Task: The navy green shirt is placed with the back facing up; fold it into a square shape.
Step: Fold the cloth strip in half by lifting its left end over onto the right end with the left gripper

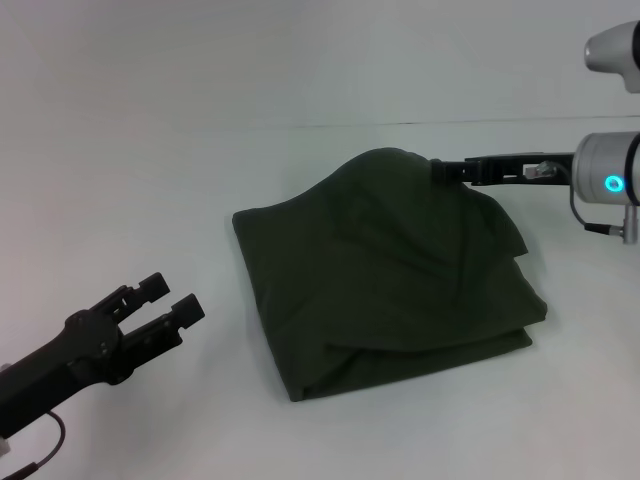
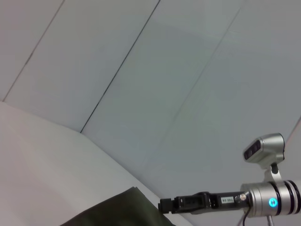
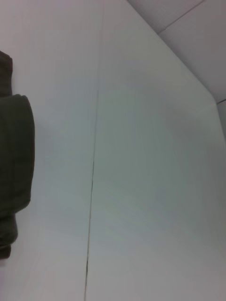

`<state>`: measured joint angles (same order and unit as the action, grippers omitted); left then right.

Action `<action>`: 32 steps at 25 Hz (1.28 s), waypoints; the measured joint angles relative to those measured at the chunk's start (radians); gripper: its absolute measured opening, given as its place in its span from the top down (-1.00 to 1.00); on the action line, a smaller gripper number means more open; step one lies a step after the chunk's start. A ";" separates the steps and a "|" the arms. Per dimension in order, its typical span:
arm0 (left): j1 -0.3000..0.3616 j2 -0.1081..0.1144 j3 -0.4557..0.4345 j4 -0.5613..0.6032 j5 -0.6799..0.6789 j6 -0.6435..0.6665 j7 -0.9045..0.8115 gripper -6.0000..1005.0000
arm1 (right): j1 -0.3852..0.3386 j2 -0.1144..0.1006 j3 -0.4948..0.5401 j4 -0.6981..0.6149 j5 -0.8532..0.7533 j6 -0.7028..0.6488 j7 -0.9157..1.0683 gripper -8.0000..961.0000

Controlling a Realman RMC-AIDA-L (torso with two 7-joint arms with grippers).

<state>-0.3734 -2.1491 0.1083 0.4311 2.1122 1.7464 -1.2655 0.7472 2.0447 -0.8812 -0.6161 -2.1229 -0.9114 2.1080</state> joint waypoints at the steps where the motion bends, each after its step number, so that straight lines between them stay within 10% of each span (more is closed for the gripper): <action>1: 0.000 0.000 -0.003 0.000 0.000 0.000 0.000 -0.76 | 0.004 0.002 0.001 0.008 0.001 0.006 -0.004 -0.28; 13: 0.002 0.003 -0.012 0.000 0.000 -0.011 0.000 -0.76 | 0.026 0.029 0.009 0.050 0.003 0.042 -0.020 -0.23; 24: 0.004 0.005 -0.012 0.000 0.000 -0.016 0.000 -0.76 | -0.009 0.040 0.015 0.032 0.110 0.046 -0.091 0.73; 32: 0.003 0.005 -0.013 -0.003 0.000 -0.017 0.000 -0.76 | -0.054 0.033 0.016 0.024 0.159 0.048 -0.108 0.87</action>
<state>-0.3699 -2.1445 0.0951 0.4285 2.1122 1.7299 -1.2655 0.6931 2.0782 -0.8652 -0.5919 -1.9644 -0.8636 2.0001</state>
